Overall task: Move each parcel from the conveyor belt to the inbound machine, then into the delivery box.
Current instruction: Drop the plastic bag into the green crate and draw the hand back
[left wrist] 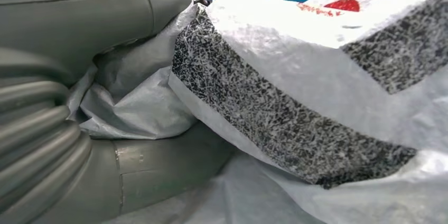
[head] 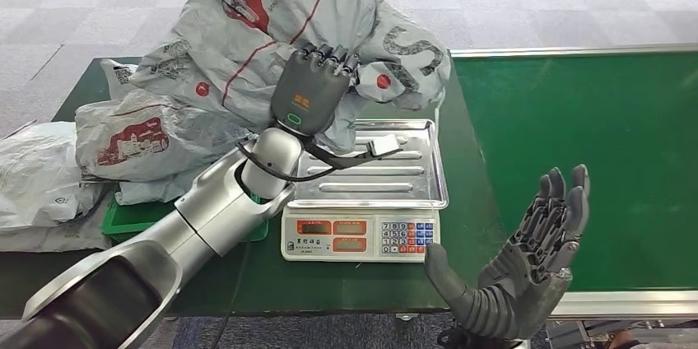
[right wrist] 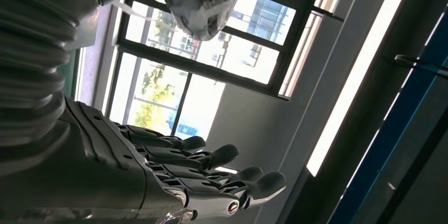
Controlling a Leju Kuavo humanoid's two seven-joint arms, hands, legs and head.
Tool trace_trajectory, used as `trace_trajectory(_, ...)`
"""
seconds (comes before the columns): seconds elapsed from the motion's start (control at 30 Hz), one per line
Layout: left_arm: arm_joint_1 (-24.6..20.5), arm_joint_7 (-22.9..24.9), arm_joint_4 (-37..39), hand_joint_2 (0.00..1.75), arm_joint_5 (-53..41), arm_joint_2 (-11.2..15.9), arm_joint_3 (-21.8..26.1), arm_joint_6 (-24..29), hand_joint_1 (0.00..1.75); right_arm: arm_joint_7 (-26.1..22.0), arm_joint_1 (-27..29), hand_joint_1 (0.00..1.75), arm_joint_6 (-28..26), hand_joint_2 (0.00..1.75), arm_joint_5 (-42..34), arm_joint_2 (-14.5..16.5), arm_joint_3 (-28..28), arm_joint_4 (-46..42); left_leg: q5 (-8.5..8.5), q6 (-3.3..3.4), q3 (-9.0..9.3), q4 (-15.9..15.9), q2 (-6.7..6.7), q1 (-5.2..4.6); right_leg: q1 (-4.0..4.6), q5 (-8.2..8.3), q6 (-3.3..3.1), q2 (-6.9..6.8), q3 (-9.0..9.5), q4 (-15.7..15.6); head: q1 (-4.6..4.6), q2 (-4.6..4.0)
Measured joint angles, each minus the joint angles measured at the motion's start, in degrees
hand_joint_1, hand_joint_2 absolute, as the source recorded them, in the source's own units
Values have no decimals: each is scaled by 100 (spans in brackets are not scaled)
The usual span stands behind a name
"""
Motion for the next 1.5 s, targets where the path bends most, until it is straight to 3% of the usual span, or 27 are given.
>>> trace_trajectory(0.17,-731,-252,1449,175,2,287,330,152,175,-1,7,0,0,175,45,13,-2,38,9,-13,1,0,23,8,6,15,-13,32,-15,1,0,-1)
trace_trajectory(0.4,-1096,-70,2330,175,-2,393,500,-222,175,-7,8,0,0,175,114,72,-5,42,12,-17,-7,-1,8,10,8,14,-13,25,-16,4,0,-1)
trace_trajectory(1.1,-1194,103,2870,175,-2,630,742,-747,175,-7,12,0,0,175,152,92,-7,104,12,-18,-8,-1,7,10,9,14,-13,23,-17,4,0,0)
trace_trajectory(1.5,-1132,208,3081,175,-2,779,1219,-1209,175,-7,11,0,0,175,223,93,-7,181,12,-17,-10,-1,7,10,8,14,-13,21,-17,3,0,-1)
